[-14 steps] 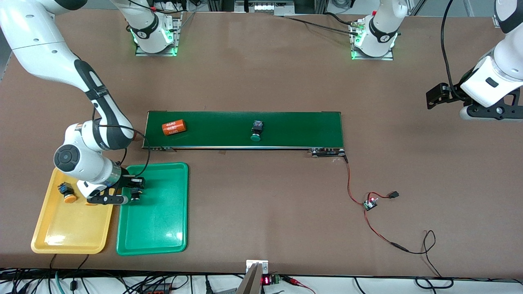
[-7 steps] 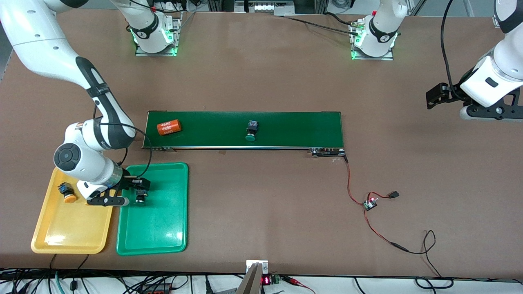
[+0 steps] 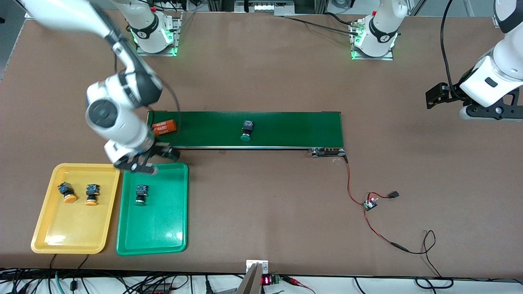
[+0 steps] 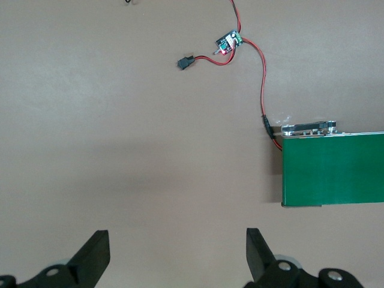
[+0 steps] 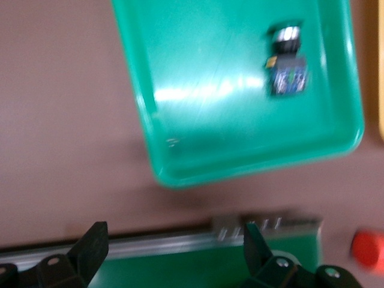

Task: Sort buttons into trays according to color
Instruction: 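Return the right gripper to the belt and grasp another green button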

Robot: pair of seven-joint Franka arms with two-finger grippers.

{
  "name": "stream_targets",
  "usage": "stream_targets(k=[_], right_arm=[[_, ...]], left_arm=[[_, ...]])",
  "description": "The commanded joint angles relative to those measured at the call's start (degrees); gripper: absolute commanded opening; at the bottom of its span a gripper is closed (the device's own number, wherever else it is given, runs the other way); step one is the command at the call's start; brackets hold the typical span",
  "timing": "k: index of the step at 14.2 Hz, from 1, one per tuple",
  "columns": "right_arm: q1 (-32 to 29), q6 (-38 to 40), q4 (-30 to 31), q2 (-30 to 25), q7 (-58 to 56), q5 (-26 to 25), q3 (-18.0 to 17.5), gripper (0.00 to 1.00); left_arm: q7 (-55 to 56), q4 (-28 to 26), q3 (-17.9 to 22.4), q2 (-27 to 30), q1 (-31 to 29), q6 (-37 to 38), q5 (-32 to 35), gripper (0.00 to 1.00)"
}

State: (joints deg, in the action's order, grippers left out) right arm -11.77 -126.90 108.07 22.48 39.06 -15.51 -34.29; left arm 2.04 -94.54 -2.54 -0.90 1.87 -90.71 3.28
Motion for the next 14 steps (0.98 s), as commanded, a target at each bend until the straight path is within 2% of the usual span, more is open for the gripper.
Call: stream_targets(k=[1,2,5,9,14], right_arm=[[-0.6,-1.2,6.9,-5.5,9.9,2.3,-6.4,1.0],[-0.2,-2.0,6.7,-5.1,13.4,2.3,-8.5,1.0],[4.9,-4.7,6.3,-4.0,20.2,2.4,-8.6,1.0],[7.6,-7.7,4.8,-0.4,26.7,1.7,-8.1,1.0],[9.6,-8.5,2.9,4.5,35.3,-5.5,-7.8,1.0]], left_arm=[[0.4,-0.2,-0.3,1.1,-0.1,1.0,-0.7,1.0],[0.4,-0.2,-0.3,1.1,-0.1,1.0,-0.7,1.0],[0.4,-0.2,-0.4,1.1,-0.1,1.1,-0.8,1.0],[0.2,-0.1,-0.6,1.2,0.2,1.1,-0.8,1.0],[0.2,-0.1,-1.4,1.3,0.1,1.1,-0.7,1.0]])
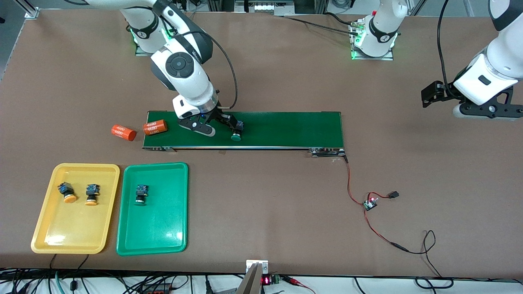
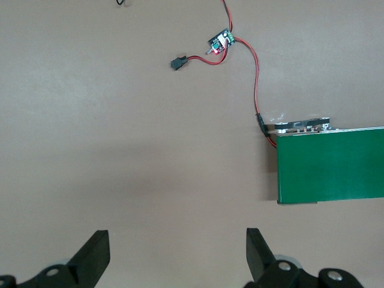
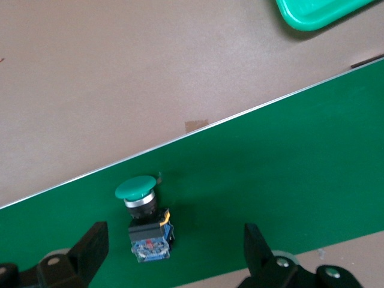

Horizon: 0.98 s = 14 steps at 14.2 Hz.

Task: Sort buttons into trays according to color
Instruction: 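Return the right gripper to the belt and grasp another green button, then carry the second green button with the right gripper to the green tray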

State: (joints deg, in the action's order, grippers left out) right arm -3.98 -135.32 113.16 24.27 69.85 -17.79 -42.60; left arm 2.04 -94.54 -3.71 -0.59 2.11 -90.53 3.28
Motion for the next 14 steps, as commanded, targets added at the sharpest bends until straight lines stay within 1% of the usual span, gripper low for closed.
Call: stream_targets(k=[1,6,8,11,12,13,14], right_arm=[[2.1,-0.1,-2.9,3.7,5.6,-4.4,0.8,1.0],[6.9,0.1,-3.9,4.7,5.7,-8.7,3.8,1.0],[7.0,0.4,-3.6,5.4,2.7,-12.3,3.9,1.0],[7.0,1.9,-3.3,5.9,-0.9,-12.8,4.0,1.0],[7.0,1.9,-3.3,6.6,-1.0,-13.0,4.1,0.97],[7.0,1.9,-3.3,7.0,-1.0,-13.9,4.1,0.9],[7.0,1.9,-3.3,8.1,-0.9,-15.6,4.4,0.81]], left_arm=[[0.2,-0.1,-0.2,0.9,-0.1,0.9,-0.7,1.0],[-0.3,-0.1,-0.7,0.9,-0.2,1.0,-0.7,1.0],[-0.3,-0.1,-0.7,0.9,-0.2,1.6,-0.7,1.0],[-0.4,0.0,-0.7,0.9,-0.2,1.7,-0.7,1.0],[-0.5,0.5,-0.5,0.9,-0.2,1.7,-0.7,1.0],[-0.5,0.8,-0.3,0.9,-0.2,1.7,-0.6,1.0],[-0.5,1.0,-0.3,0.9,-0.3,1.7,-0.6,1.0]])
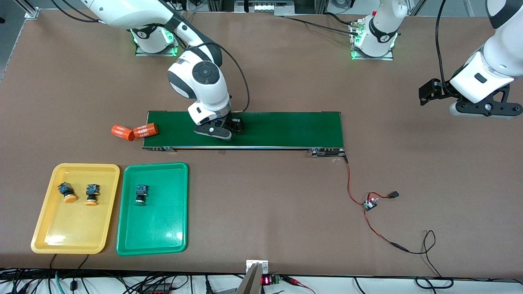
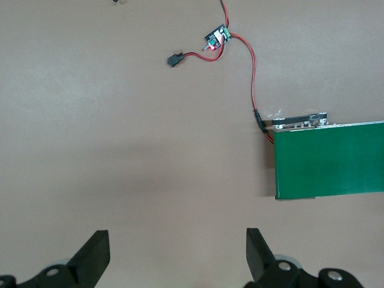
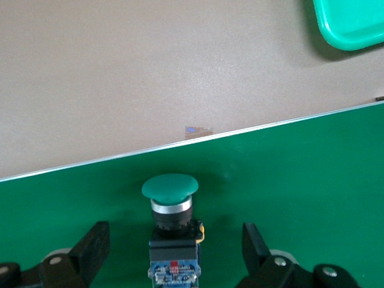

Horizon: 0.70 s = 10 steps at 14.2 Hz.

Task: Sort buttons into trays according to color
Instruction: 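Carry the second green button with the right gripper to the green tray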

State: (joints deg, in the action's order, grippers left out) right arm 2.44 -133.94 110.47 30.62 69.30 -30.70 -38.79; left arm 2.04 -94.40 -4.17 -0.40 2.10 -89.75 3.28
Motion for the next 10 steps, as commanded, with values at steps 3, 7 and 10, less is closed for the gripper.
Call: stream_targets(k=[3,7,10], right_arm=[[0.5,0.5,-0.6,3.1,-0.6,-5.2,0.9,0.47],[-0.7,0.7,-1.5,2.8,-3.2,-5.1,1.1,0.0],[-3.7,8.3,-9.7,1.6,-10.4,-2.4,0.4,0.0]], left_arm=[[-0.5,0.9,0.1,0.7,-0.5,0.9,-0.6,1.0],[-0.5,1.0,0.1,0.6,-0.5,0.8,-0.4,1.0],[-0.5,0.9,0.1,0.7,-0.5,0.9,-0.4,1.0]])
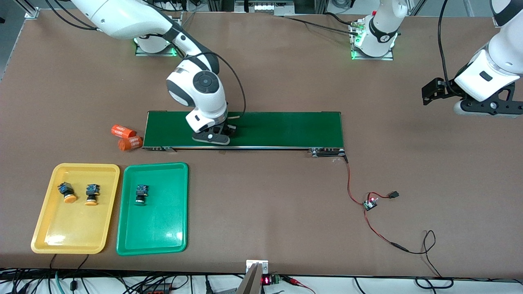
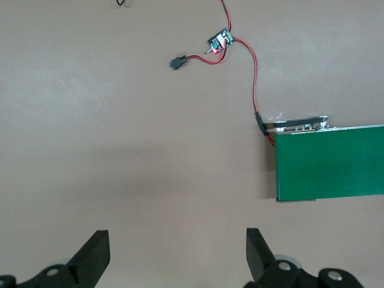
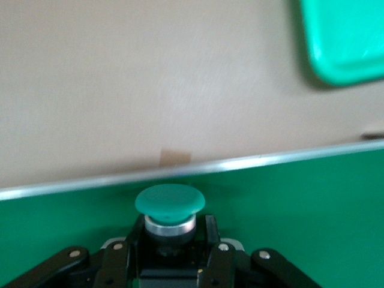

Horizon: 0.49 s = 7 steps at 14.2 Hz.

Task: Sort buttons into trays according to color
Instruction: 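Carry the second green button with the right gripper to the green tray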

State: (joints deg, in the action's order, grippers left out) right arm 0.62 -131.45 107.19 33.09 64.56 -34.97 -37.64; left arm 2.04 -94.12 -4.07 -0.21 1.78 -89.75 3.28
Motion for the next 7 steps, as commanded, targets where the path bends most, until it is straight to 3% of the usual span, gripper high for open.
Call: stream_targets(k=[1,3,4,5,7], right_arm=[[-1.9,8.9,-11.7,-0.8,-10.5,4.4,-0.4,0.0],[-3.3,10.2,-18.2,-0.3,-21.5,9.6,1.6,0.0],[-3.3,9.8,-19.5,0.5,-25.8,10.8,4.6,0.0],[-3.4,8.8,-20.3,1.3,-29.9,11.1,8.3,0.0],[-3.5,5.4,-21.8,4.1,-34.7,11.1,11.4,0.0]], left_arm=[[-0.5,0.6,0.0,0.5,-0.2,0.9,-0.4,1.0],[-0.5,0.7,0.0,0.5,-0.2,0.9,-0.4,1.0],[-0.5,0.6,0.0,0.5,-0.2,0.9,-0.4,1.0],[-0.5,0.6,-0.1,0.5,-0.2,1.0,-0.4,1.0],[-0.5,0.6,-0.1,0.5,-0.2,1.0,-0.4,1.0]])
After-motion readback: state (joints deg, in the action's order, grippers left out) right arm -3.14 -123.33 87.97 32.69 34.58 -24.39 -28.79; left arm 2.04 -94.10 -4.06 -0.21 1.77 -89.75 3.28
